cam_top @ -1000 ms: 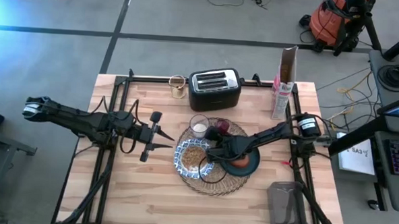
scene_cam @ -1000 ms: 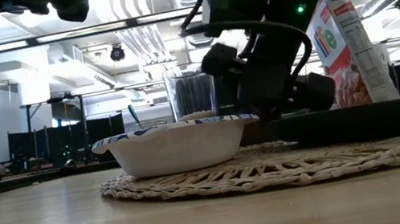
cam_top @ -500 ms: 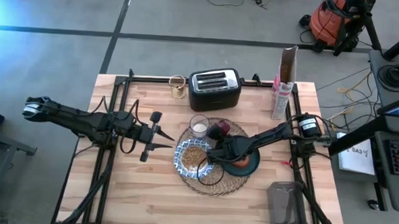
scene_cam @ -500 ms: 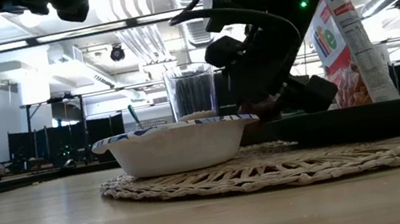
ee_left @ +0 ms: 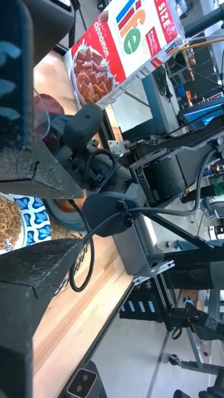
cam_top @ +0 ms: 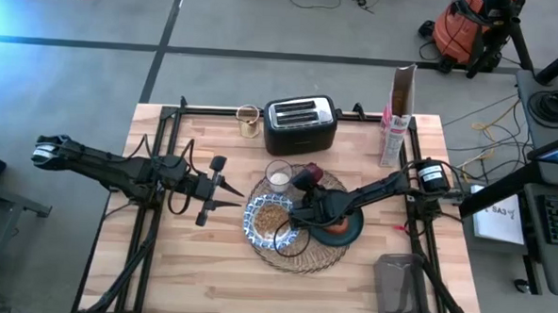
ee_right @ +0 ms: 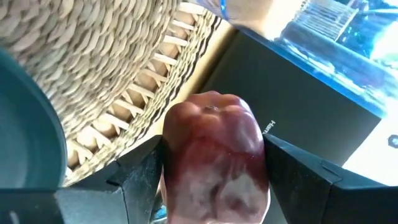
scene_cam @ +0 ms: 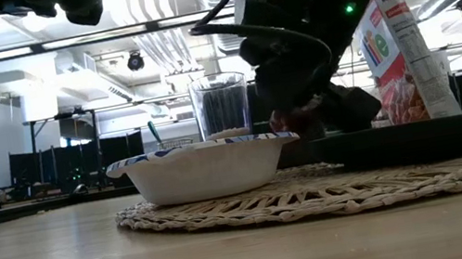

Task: Arrange a breakfast setting
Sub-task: Put the apple on the top of the brown place mat

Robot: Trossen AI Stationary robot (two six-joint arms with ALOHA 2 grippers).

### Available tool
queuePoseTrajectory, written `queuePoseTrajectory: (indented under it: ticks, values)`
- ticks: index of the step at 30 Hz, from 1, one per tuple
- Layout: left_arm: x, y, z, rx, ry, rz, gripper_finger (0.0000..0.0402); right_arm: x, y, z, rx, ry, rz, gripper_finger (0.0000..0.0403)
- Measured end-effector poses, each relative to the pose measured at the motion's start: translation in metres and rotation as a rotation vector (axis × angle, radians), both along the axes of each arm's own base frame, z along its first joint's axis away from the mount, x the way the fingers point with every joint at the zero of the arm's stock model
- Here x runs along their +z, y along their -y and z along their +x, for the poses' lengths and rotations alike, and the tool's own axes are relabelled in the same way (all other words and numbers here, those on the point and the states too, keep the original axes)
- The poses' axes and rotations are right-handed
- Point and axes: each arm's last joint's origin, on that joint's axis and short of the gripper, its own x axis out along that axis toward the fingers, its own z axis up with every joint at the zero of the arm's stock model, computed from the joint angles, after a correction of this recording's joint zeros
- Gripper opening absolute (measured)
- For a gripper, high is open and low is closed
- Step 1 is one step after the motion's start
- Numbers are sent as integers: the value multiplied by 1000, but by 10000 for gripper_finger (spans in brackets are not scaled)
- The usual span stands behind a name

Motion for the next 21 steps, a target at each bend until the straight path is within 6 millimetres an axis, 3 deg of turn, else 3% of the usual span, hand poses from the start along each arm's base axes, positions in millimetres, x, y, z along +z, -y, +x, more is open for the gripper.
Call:
queuePoseTrajectory:
  ticks: [11, 21]
  values:
    - [0, 0, 0, 0, 0, 0, 96, 0, 0, 0, 2, -9, 1, 261]
    - [-1, 0, 0, 0, -6, 1, 96, -1, 0, -1, 24, -53, 9, 322]
